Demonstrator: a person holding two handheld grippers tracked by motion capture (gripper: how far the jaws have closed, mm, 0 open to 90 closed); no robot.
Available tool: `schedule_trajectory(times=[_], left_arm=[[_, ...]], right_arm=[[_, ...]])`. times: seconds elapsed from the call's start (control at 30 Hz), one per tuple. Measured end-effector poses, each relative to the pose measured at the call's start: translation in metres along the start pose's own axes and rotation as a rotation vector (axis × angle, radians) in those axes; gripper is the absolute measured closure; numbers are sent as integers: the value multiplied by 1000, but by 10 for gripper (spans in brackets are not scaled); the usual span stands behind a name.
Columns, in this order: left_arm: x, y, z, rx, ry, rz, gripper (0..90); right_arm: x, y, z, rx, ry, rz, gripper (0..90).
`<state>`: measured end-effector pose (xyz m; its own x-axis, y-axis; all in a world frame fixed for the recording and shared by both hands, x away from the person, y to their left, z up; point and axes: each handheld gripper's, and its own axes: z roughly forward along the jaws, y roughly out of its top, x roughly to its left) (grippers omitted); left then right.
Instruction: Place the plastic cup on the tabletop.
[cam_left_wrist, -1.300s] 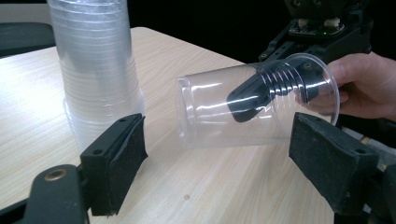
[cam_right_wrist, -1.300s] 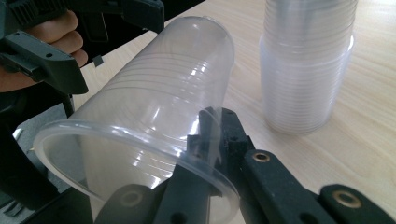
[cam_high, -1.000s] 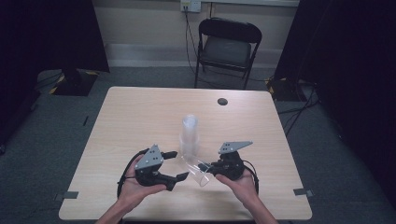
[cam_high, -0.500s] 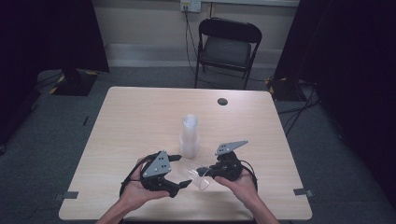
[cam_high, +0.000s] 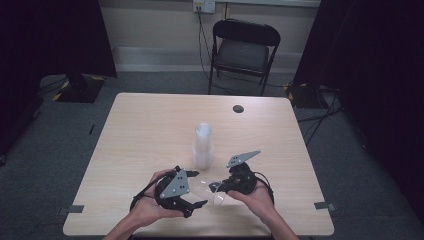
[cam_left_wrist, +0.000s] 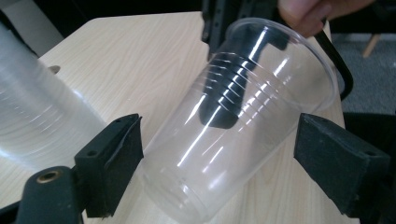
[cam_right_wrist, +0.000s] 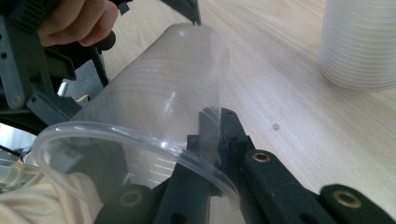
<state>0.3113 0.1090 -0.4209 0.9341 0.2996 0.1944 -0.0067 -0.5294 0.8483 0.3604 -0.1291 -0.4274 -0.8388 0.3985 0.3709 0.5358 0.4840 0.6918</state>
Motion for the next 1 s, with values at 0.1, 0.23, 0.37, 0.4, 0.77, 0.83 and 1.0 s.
schedule_trajectory(times=[0.1, 0.23, 0.37, 0.4, 0.77, 0.83, 1.0], left_arm=[[-4, 0, 3, 23, -6, 28, 157], [-8, 0, 8, 53, 8, 71, 157], [-11, 0, 11, 72, 30, 108, 157], [-12, 1, 12, 88, 37, 115, 157], [-18, 1, 21, 92, 52, 133, 162], [-19, 2, 23, 87, 57, 146, 162], [-22, 3, 23, 85, 62, 167, 173]], right_arm=[[0, 0, 1, 3, 5, 1, 899], [0, 2, 2, 8, 6, 7, 898], [0, 3, 4, 16, 9, 36, 898], [0, 4, 5, 19, 8, 43, 898], [-3, 6, 15, 51, 14, 123, 885], [-3, 7, 16, 53, 14, 125, 884], [-2, 8, 18, 54, 14, 140, 881]])
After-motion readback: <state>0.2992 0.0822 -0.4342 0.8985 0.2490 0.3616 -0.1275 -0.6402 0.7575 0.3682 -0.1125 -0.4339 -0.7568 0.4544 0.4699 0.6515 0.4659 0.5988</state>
